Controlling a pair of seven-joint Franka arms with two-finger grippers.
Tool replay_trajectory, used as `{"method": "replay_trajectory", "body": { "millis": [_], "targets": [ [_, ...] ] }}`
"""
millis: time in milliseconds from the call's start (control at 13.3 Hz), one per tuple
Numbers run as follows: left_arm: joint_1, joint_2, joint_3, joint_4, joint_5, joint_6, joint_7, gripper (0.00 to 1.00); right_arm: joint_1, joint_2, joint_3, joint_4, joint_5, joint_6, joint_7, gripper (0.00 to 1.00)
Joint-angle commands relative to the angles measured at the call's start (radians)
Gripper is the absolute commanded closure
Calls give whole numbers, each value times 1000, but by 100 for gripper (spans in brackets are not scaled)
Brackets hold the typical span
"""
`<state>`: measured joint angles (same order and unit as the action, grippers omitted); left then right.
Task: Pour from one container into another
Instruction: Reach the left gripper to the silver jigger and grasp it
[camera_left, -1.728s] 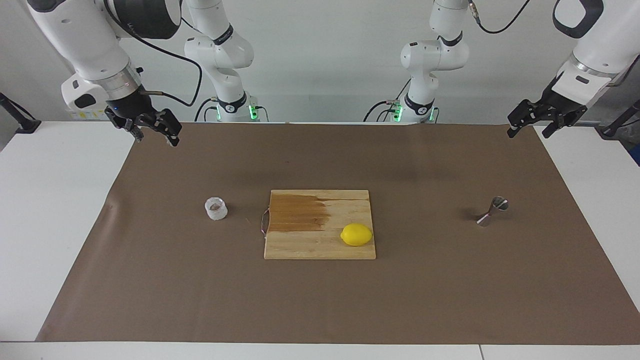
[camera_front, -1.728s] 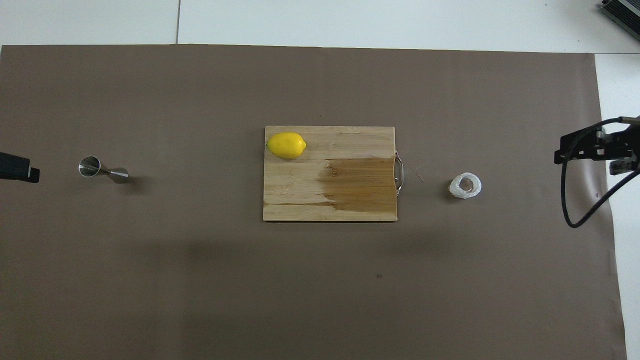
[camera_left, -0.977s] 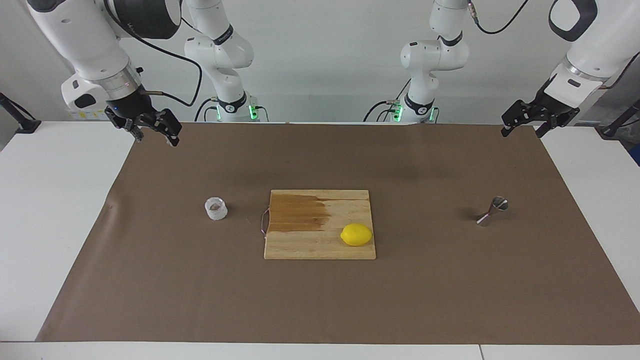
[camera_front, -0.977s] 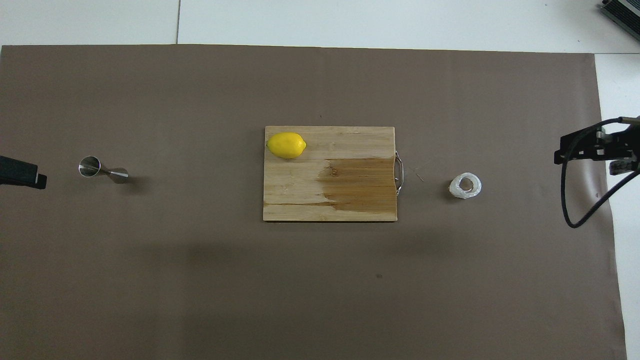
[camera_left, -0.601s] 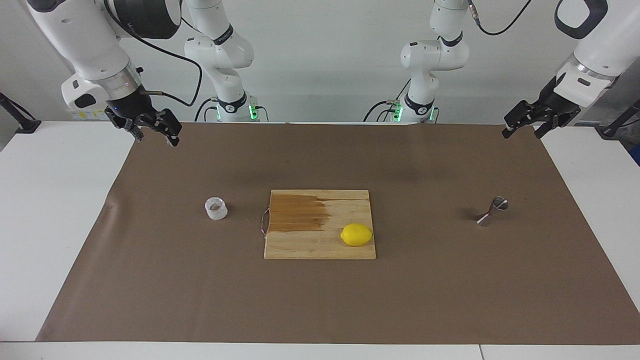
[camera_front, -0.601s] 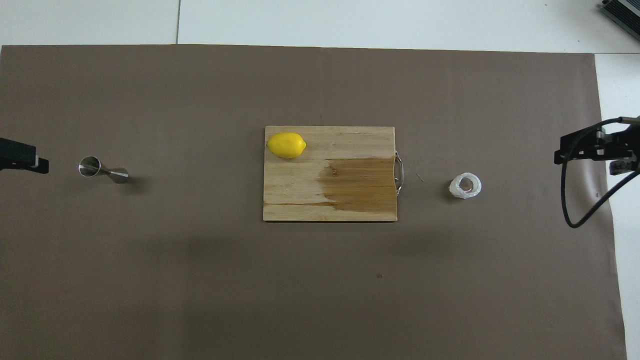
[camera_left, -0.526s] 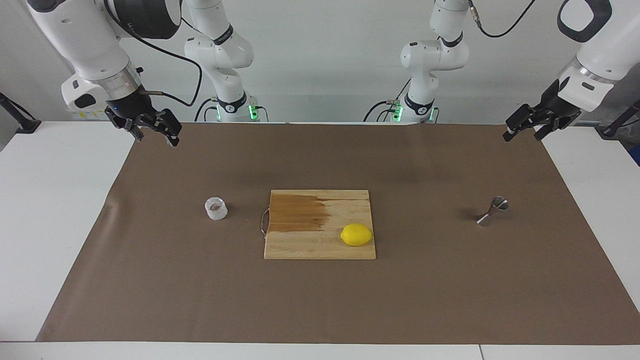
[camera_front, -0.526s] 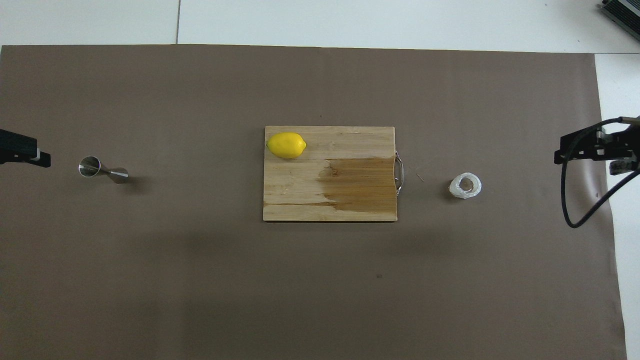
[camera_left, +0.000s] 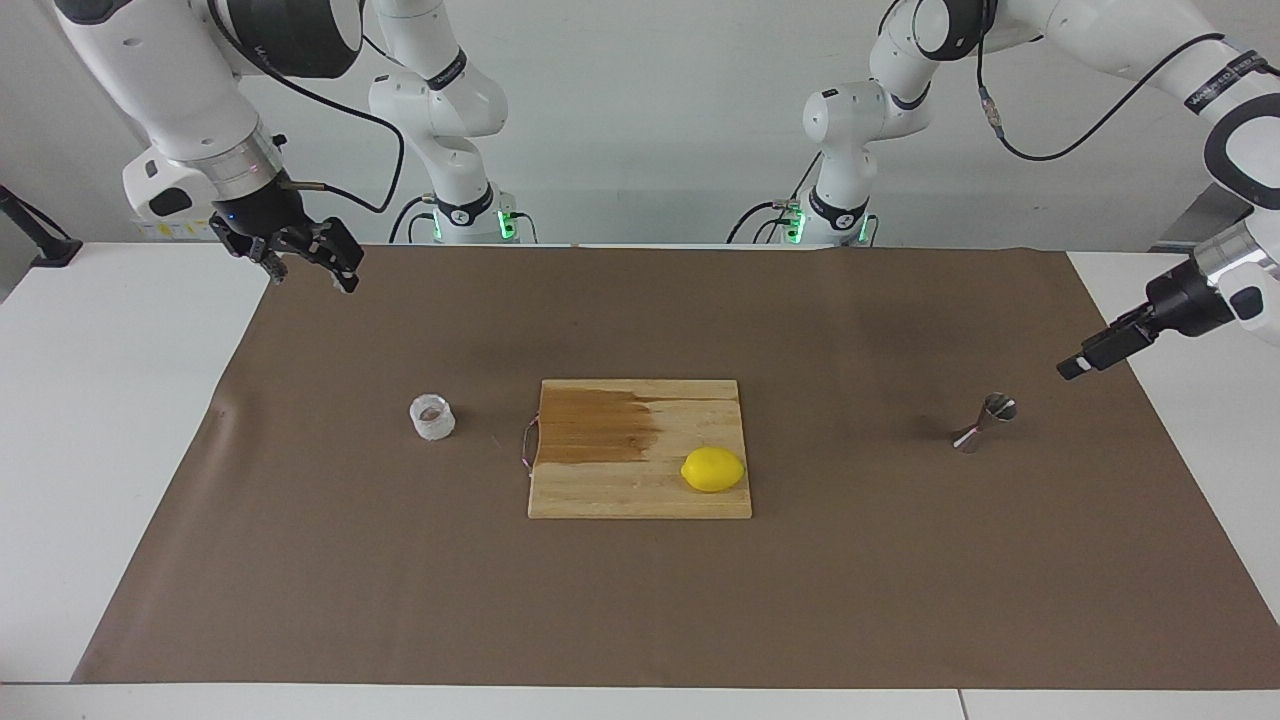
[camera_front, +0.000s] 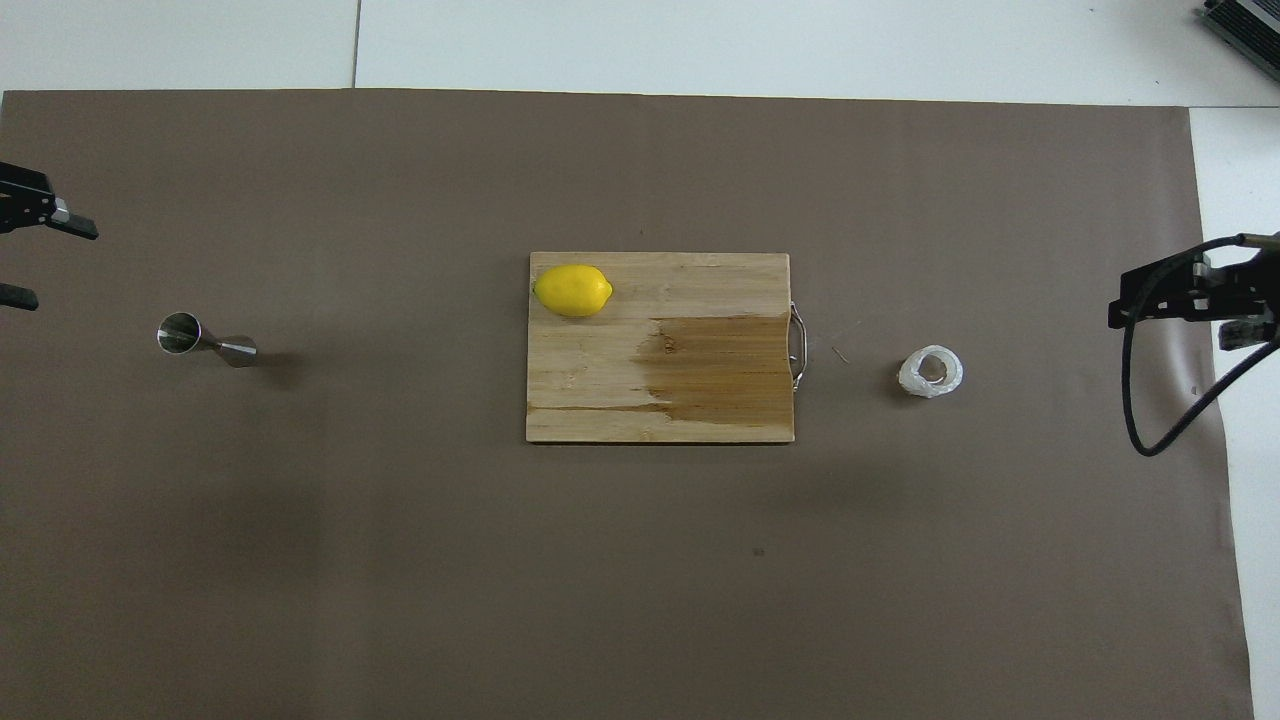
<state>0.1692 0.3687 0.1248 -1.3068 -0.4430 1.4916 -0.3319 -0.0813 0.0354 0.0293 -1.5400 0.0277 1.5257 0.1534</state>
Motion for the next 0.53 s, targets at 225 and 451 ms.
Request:
{"method": "replay_trajectory", "body": {
  "millis": [225, 451],
  "targets": [
    [128, 163, -11, 52, -186, -30, -173, 0, -11, -6, 3, 1, 21, -10, -17, 0],
    [170, 214, -13, 17, -236, -21, -230, 0, -11, -5, 3, 1, 21, -10, -18, 0]
  ]
}}
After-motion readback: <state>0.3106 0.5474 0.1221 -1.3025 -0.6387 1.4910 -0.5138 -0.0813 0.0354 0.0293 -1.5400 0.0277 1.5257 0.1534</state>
